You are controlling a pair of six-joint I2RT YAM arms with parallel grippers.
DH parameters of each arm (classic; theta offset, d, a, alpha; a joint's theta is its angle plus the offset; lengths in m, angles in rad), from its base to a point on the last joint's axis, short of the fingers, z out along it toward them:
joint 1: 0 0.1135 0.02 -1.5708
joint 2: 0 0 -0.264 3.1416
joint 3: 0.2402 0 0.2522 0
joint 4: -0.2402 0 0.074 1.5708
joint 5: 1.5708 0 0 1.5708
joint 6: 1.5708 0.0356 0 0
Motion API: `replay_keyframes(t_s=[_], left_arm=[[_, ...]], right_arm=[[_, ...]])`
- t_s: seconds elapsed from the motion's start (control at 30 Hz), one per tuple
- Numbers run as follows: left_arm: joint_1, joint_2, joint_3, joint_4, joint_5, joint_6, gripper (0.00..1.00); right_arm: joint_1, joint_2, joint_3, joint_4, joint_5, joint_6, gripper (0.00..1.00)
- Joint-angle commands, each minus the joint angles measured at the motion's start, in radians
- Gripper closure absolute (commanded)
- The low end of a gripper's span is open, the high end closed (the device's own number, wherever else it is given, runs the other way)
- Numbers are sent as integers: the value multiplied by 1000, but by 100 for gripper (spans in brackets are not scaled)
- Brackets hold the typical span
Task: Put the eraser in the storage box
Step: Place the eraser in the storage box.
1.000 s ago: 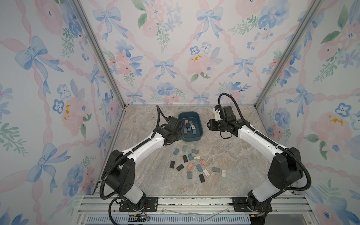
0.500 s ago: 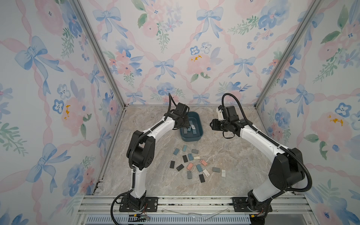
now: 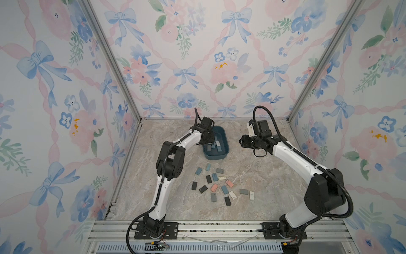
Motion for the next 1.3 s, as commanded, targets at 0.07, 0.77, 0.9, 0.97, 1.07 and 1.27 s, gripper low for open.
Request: replay_keyframes(t_s=[0.07,0.77,0.9,0.97,1.07,1.27], left_arm=[[6,32,48,-26,2,3,76],[-10,-34,69,-35,-13,10,54],[-22,-57,72,-36,-15,14,54],[-30,-74,72,-35,-17,18,54],[-40,-106,69,-35,-27,26,54],[-58,-192,41,-34,-48,43,55]], right_arm=[[-11,-36,-17,-15,-2,9,58],[-10,-77,-40,-8,-10,18,58],[-7,-92,-52,-8,-9,21,58],[-5,-98,-58,-9,-10,21,58],[3,-104,-67,-16,-11,19,58],[19,-128,-99,-43,-6,15,58]])
